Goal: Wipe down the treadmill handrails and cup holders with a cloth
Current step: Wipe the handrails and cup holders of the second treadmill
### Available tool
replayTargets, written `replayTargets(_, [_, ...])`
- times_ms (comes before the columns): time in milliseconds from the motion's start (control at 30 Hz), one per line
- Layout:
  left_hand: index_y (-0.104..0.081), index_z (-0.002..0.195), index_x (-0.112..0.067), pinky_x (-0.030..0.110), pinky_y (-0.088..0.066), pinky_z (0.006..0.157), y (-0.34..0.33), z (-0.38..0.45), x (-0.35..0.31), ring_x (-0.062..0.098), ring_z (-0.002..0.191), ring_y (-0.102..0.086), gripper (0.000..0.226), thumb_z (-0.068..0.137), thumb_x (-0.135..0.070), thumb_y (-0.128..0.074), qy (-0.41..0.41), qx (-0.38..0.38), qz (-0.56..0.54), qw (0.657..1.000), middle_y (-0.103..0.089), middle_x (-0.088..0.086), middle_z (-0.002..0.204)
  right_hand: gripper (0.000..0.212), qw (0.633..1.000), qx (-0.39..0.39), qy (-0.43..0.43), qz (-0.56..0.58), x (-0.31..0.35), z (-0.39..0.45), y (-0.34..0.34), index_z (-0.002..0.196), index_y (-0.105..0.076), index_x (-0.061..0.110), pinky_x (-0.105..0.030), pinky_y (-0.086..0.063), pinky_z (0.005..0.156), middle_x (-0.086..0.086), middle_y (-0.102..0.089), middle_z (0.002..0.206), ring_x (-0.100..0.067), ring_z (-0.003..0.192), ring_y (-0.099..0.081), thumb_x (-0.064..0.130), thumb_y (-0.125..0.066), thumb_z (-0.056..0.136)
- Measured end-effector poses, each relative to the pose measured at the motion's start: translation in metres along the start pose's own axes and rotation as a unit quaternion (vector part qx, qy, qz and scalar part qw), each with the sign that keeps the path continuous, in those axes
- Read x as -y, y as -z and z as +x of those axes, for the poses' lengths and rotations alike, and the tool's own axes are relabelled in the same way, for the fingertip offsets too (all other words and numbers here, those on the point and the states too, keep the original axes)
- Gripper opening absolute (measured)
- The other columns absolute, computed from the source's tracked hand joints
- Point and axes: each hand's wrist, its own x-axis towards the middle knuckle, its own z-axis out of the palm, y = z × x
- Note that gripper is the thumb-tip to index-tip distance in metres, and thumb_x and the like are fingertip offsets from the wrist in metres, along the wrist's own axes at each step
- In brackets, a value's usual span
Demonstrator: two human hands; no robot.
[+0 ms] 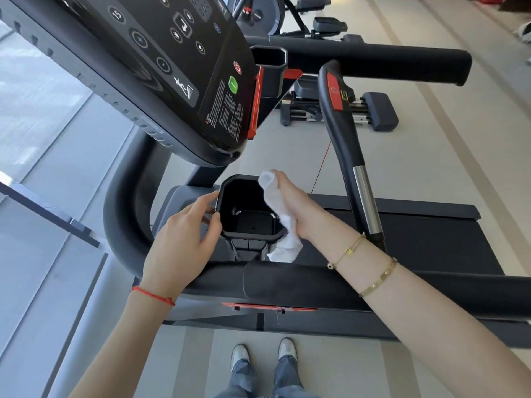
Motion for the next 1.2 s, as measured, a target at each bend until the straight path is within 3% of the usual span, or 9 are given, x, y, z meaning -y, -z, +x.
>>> replayTargets(67, [-0.051, 0.137, -0.030, 0.027, -0.049, 0.076, -0.001, 0.000, 0.000, 0.010, 0.090, -0.064, 0.041, 0.096, -0.025, -0.052, 0.000, -0.009, 0.006, 1.000, -0.066, -0.012, 0.099, 0.025, 0.999, -0.010, -0.038, -0.013, -0.014, -0.007, -0.002, 0.086, -0.056, 0.016, -0.031, -0.053, 0.068, 0.001, -0.063, 0.084, -0.018, 0.074, -0.060, 0.041, -0.055, 0.088])
replayTargets(167, [-0.051, 0.137, -0.029, 0.027, -0.047, 0.073, -0.002, 0.000, 0.000, 0.010, 0.088, -0.064, 0.041, 0.096, -0.025, -0.051, -0.006, -0.010, 0.016, 1.000, -0.066, -0.013, 0.097, 0.046, 0.987, -0.051, 0.001, -0.155, -0.031, -0.018, 0.000, 0.127, -0.047, 0.006, -0.034, -0.049, 0.083, -0.007, -0.059, 0.116, -0.025, 0.101, -0.059, 0.042, -0.049, 0.097])
replayTargets(467, [-0.052, 0.139, -0.022, 0.035, -0.055, 0.077, 0.001, -0.003, -0.002, 0.018, 0.089, -0.067, 0.041, 0.099, -0.024, -0.050, -0.020, -0.010, 0.023, 0.999, -0.069, -0.004, 0.099, 0.030, 0.940, -0.110, 0.160, -0.280, -0.025, -0.017, 0.005, 0.102, -0.041, 0.006, -0.016, -0.035, 0.042, 0.003, -0.045, 0.077, -0.008, 0.062, -0.046, 0.035, -0.034, 0.105])
replayTargets(600, [-0.053, 0.138, -0.024, 0.040, -0.056, 0.076, 0.002, -0.004, -0.004, 0.017, 0.091, -0.067, 0.040, 0.099, -0.026, -0.048, -0.014, -0.008, 0.024, 1.000, -0.069, -0.006, 0.101, 0.033, 0.897, -0.080, 0.220, -0.375, -0.011, 0.000, 0.015, 0.107, -0.047, 0.006, -0.023, -0.034, 0.055, 0.000, -0.052, 0.083, -0.020, 0.076, -0.054, 0.036, -0.033, 0.105])
replayTargets(667, [-0.054, 0.138, -0.024, 0.040, -0.056, 0.075, 0.003, -0.005, -0.004, 0.016, 0.090, -0.066, 0.039, 0.099, -0.025, -0.049, -0.017, -0.014, 0.020, 1.000, -0.068, -0.007, 0.102, 0.038, 0.870, -0.041, 0.258, -0.418, -0.012, 0.000, 0.020, 0.126, -0.049, 0.007, -0.023, -0.038, 0.075, -0.006, -0.059, 0.115, -0.026, 0.107, -0.056, 0.035, -0.034, 0.105])
replayTargets(800, [-0.057, 0.135, -0.023, 0.038, -0.056, 0.073, 0.003, -0.005, -0.002, 0.015, 0.088, -0.063, 0.037, 0.098, -0.024, -0.051, -0.026, -0.030, 0.015, 0.999, -0.066, -0.008, 0.103, 0.053, 0.812, 0.016, 0.318, -0.489, -0.017, -0.010, 0.032, 0.154, -0.023, 0.021, -0.029, -0.022, 0.117, 0.007, -0.023, 0.160, -0.005, 0.148, -0.011, 0.037, -0.034, 0.105])
replayTargets(867, [-0.057, 0.135, -0.025, 0.036, -0.055, 0.073, 0.003, -0.005, -0.002, 0.012, 0.089, -0.062, 0.037, 0.098, -0.025, -0.051, -0.028, -0.030, 0.015, 0.999, -0.065, -0.010, 0.105, 0.052, 0.785, 0.034, 0.362, -0.502, -0.021, -0.018, 0.031, 0.154, -0.024, 0.024, -0.022, -0.004, 0.120, 0.004, -0.020, 0.162, 0.013, 0.138, 0.009, 0.038, -0.036, 0.105])
replayTargets(967, [-0.056, 0.136, -0.025, 0.033, -0.054, 0.076, 0.003, -0.004, 0.000, 0.013, 0.093, -0.063, 0.038, 0.098, -0.027, -0.052, -0.025, -0.029, 0.021, 0.999, -0.065, -0.010, 0.110, 0.049, 0.746, 0.083, 0.433, -0.499, -0.023, -0.024, 0.011, 0.149, -0.036, 0.011, 0.003, 0.018, 0.099, -0.011, -0.032, 0.156, 0.030, 0.119, 0.019, 0.029, -0.043, 0.104])
replayTargets(1200, [-0.055, 0.136, -0.027, 0.029, -0.051, 0.070, 0.005, -0.004, -0.001, 0.011, 0.085, -0.061, 0.038, 0.099, -0.029, -0.050, -0.019, -0.017, 0.027, 0.999, -0.064, -0.012, 0.111, 0.052, 0.739, 0.106, 0.404, -0.529, -0.002, 0.002, 0.002, 0.154, -0.025, 0.016, -0.016, 0.010, 0.117, 0.005, -0.009, 0.164, 0.002, 0.147, 0.001, 0.035, -0.031, 0.106])
